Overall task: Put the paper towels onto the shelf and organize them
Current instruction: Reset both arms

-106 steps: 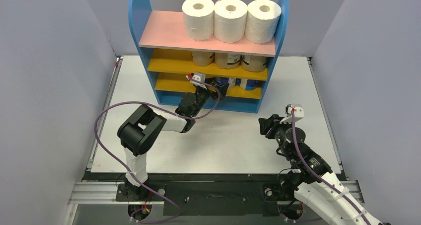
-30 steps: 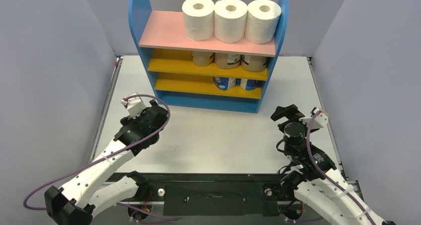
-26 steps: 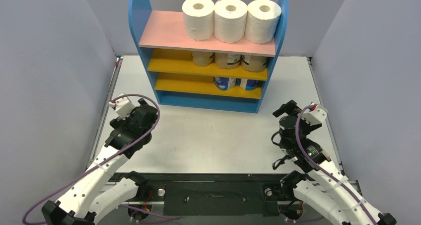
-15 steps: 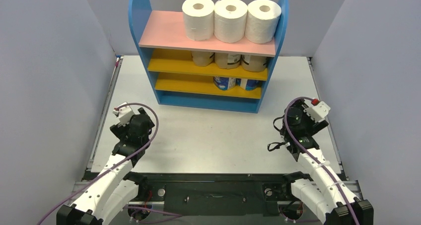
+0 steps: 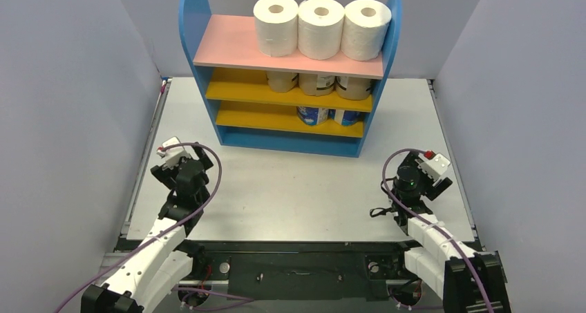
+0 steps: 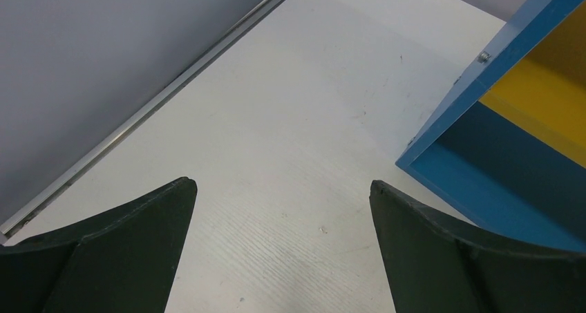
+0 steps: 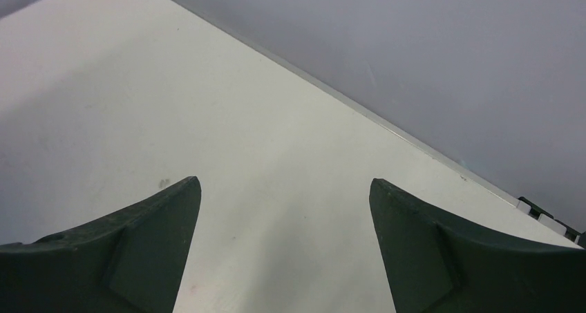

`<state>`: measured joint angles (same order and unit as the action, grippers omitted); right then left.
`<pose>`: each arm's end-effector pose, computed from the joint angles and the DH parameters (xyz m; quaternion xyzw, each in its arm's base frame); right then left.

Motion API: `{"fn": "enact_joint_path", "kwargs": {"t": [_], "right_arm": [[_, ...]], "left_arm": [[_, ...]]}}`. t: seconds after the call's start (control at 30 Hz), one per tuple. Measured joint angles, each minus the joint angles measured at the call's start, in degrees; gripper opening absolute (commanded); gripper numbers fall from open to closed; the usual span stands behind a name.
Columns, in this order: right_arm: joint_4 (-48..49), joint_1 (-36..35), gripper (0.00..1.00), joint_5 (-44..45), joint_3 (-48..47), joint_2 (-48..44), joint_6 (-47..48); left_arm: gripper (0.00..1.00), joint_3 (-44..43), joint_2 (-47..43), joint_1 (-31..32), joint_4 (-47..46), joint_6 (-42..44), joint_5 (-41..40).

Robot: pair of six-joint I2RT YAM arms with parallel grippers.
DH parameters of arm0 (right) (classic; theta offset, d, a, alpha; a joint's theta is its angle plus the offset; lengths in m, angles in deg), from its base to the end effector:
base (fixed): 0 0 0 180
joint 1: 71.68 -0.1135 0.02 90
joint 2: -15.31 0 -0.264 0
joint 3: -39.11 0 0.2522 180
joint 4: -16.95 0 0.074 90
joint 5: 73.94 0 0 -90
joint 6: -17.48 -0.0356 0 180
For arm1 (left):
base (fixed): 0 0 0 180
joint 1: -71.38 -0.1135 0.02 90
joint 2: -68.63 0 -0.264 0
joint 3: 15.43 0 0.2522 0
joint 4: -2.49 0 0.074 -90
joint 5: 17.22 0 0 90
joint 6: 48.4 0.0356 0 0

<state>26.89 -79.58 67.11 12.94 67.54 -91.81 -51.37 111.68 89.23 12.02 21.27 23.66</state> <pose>0.1796 -0.0030 0.1846 0.3293 0.6920 -0.2073 0.6081 0.1706 -0.0267 0.2346 -0.2640 0.7239 0.1373 0.6224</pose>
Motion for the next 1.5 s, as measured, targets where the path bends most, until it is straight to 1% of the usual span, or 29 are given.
{"fn": "enact_joint_path", "kwargs": {"t": [0.2,0.27,0.33,0.43,0.5,0.6,0.77,0.87,0.97,1.13,1.3,1.5], "right_arm": [[17.18,0.04,0.87,-3.96,4.39,9.62,6.88],[19.69,0.09,0.88,-5.29,3.82,12.22,8.17],[20.13,0.37,0.88,-5.84,2.14,14.01,8.44],[23.17,0.70,0.88,-6.84,0.55,15.45,8.37],[28.96,0.74,0.88,-7.63,2.03,16.17,8.39],[37.24,0.74,0.88,-8.28,6.10,19.02,8.63],[37.68,0.74,0.88,-9.18,5.66,20.33,8.85],[37.31,0.74,0.88,-9.73,3.61,20.94,9.01],[36.83,0.74,0.88,-11.13,1.86,21.70,9.51],[37.97,0.31,0.89,-14.62,1.27,25.79,11.43],[37.88,0.44,0.89,-14.88,1.25,26.53,11.32],[37.64,0.76,0.89,-14.91,1.14,26.51,11.13]], "left_arm": [[0.96,2.29,-0.24,-0.11,-1.95,0.20,-0.52],[0.96,3.21,-0.50,-0.48,-2.97,0.07,-2.27],[0.96,3.76,-0.20,-1.09,-4.11,-0.70,-5.29],[0.96,4.35,1.92,-1.97,-6.99,-1.46,-7.78],[0.96,4.85,4.50,-2.73,-9.57,-0.94,-6.91],[0.96,5.11,10.40,-4.17,-13.84,1.36,-2.21],[0.96,5.11,22.05,-6.14,-23.74,8.00,9.11],[0.96,5.42,26.45,-7.30,-29.24,10.84,13.64],[0.96,5.86,28.83,-9.49,-34.10,12.11,17.14],[0.96,5.97,32.89,-13.09,-41.24,11.96,23.12],[0.96,6.32,37.07,-13.75,-46.60,11.80,26.95],[0.96,7.10,40.30,-13.88,-50.75,13.16,32.26]]}}
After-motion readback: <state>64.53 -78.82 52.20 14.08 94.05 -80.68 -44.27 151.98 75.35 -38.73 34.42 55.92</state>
